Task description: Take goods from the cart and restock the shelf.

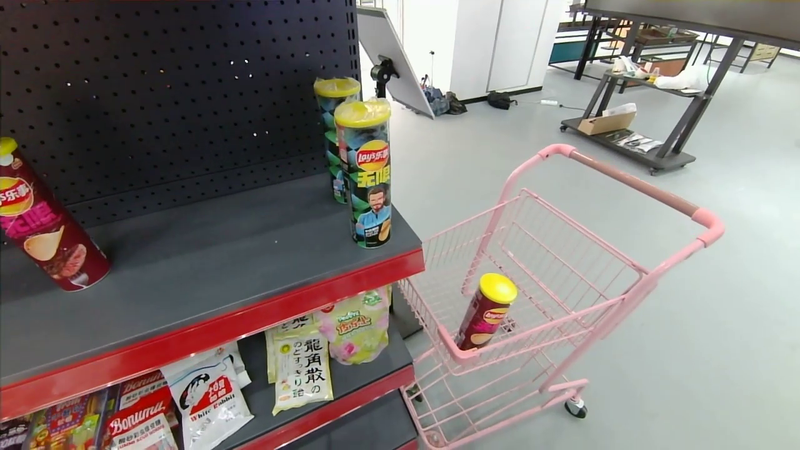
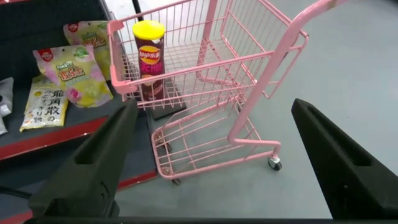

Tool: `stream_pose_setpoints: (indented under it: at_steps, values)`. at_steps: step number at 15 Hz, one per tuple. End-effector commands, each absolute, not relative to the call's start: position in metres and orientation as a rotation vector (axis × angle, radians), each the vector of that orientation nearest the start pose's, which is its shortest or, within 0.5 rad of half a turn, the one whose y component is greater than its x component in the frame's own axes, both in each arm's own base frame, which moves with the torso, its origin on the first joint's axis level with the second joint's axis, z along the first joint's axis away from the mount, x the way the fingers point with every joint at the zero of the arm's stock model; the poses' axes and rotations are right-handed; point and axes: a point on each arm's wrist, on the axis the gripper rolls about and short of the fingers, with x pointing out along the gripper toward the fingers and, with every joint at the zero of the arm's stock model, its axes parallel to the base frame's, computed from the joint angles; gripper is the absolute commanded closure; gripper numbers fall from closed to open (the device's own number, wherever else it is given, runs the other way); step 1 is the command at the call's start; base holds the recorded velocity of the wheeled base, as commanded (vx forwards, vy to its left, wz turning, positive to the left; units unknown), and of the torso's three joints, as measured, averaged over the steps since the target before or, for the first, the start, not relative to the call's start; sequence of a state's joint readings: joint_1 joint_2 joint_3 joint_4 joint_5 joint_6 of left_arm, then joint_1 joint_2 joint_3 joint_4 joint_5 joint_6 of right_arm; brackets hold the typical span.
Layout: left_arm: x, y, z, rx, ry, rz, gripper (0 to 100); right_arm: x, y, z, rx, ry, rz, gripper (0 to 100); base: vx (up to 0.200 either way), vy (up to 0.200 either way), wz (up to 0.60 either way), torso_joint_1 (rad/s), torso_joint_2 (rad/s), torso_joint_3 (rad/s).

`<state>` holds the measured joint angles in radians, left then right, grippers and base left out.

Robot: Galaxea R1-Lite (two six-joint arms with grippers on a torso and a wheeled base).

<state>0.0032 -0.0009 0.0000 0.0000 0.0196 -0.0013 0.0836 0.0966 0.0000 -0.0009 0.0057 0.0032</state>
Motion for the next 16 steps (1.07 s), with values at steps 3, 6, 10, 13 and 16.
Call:
stream_pose_setpoints:
  at_steps: [3,6,10,13,16]
  values:
    - [-0.0228,0.0004,0.0753,-0.002,0.002,0.025,0,-0.0152,-0.0011,0.0775,0.001,0.097,0.089,0,0.0,0.0,0.0,-0.146,0.38,0.237]
    - [-0.0228,0.0004,0.0755,-0.002,0.0,0.025,0,-0.0152,-0.0011,0.0775,0.001,0.097,0.089,0,0.0,0.0,0.0,-0.157,0.42,0.259]
    - [-0.0228,0.0004,0.0755,-0.002,0.0,0.023,0,-0.0152,-0.0011,0.0775,0.001,0.097,0.09,0,0.0,0.0,0.0,-0.184,0.54,0.358]
    - [-0.0228,0.0004,0.0755,-0.002,0.0,0.023,0,-0.0152,-0.0011,0.0775,-0.002,0.097,0.089,0,0.067,0.0,0.0,-0.159,0.53,0.368]
    - [-0.0228,0.0004,0.0755,-0.002,0.0,0.023,0,-0.0152,-0.0011,0.0775,-0.004,0.097,0.09,0,0.2,0.0,0.0,-0.106,0.35,0.256]
